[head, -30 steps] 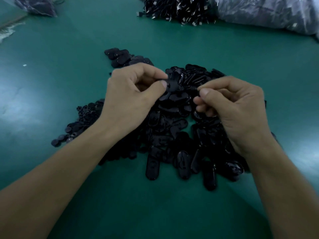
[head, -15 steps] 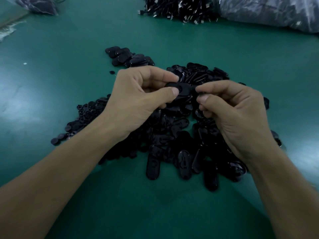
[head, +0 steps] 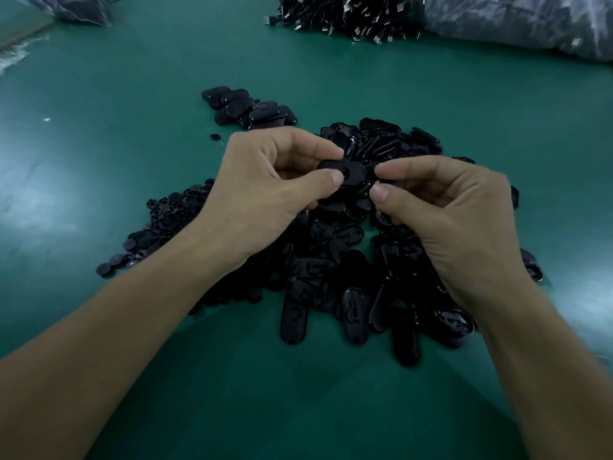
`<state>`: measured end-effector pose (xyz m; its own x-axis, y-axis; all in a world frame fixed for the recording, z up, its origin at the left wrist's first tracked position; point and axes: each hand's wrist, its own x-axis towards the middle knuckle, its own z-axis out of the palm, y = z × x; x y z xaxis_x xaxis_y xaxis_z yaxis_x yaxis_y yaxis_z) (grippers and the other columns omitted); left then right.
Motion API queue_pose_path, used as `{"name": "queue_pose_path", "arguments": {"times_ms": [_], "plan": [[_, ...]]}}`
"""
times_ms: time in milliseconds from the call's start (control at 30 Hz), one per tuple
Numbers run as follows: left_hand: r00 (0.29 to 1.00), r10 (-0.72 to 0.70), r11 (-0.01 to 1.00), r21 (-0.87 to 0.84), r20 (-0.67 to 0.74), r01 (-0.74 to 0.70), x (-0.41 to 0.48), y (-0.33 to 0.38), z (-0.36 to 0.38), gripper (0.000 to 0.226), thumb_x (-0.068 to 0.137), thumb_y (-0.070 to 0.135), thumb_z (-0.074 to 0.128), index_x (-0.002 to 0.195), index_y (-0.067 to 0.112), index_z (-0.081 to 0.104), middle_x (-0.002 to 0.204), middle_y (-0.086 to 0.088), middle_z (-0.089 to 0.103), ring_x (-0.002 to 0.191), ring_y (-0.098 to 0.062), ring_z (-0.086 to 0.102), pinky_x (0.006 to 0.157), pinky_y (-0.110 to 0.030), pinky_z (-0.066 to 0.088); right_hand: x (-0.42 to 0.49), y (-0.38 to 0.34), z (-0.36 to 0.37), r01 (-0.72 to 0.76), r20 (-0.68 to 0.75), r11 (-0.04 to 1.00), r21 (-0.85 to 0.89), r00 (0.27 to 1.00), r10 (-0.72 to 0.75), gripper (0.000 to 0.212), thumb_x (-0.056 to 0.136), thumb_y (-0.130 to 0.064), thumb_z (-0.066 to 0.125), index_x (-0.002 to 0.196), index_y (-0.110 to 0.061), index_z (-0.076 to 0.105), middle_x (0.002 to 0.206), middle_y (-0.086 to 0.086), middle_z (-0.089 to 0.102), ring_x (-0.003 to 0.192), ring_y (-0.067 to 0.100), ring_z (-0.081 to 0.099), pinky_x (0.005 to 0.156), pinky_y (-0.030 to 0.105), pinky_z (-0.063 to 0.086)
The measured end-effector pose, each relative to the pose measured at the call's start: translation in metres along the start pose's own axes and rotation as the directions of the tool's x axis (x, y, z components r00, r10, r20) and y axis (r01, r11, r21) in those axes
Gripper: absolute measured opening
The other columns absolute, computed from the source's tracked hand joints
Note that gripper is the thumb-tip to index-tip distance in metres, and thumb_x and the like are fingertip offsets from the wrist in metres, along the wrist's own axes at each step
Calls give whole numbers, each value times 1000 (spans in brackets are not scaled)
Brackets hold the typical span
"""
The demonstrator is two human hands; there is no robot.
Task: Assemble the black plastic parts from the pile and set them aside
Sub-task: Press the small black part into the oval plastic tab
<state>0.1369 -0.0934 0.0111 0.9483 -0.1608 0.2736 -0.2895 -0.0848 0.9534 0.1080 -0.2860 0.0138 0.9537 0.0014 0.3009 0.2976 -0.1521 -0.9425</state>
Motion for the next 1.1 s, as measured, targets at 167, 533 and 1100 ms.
{"name": "queue_pose_path", "arguments": {"times_ms": [167,533,1100], "plan": [[1000,-10,1000,8,-1,10,0,0,-1,17,84,8,78,91,23,74,74,5,74,66,-9,67,62,-20,56,2,-1,2,25,-4,1000,-15,1000,-25,15,82,-10,79,87,-24,75,75,-7,75,68,4,68,66,14,52],[998,-51,999,-1,22,51,0,-1,-1,15,82,12,78,91,24,75,74,5,73,67,-9,67,62,-19,55,0,-2,3,-21,-15,999,30,1000,22,8,88,-10,72,91,-18,72,79,4,76,66,15,72,57,20,54],[995,-88,996,-8,55,89,-1,0,-1,24,80,2,79,92,22,76,76,2,74,68,-6,66,68,-19,56,-1,-2,5,54,4,981,-188,999,-54,21,92,-10,70,97,-30,74,80,-8,75,72,10,72,63,16,53]]}}
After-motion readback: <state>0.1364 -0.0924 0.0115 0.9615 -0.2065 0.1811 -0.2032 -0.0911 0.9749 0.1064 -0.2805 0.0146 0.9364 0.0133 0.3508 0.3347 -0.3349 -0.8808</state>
